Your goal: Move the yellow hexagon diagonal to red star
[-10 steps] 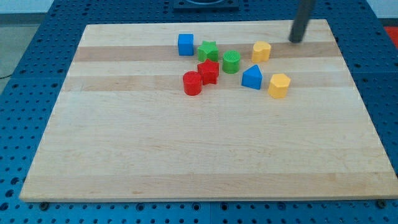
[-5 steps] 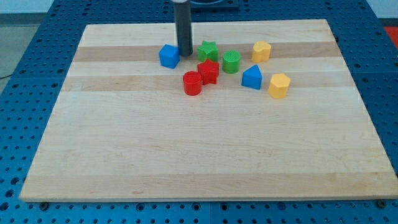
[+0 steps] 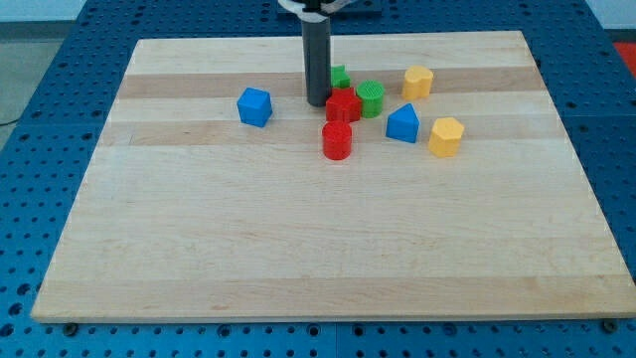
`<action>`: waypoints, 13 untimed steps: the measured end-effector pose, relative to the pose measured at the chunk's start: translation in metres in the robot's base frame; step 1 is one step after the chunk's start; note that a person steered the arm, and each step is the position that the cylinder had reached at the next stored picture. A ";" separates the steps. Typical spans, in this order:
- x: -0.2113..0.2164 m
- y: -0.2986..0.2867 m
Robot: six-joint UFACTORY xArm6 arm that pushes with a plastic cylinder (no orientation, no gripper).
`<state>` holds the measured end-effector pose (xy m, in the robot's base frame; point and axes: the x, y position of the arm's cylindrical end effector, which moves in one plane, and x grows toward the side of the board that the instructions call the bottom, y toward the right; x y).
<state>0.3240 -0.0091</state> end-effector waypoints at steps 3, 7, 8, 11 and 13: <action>0.074 0.078; 0.063 0.153; 0.092 0.184; 0.153 0.219; 0.149 0.175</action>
<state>0.4735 0.1659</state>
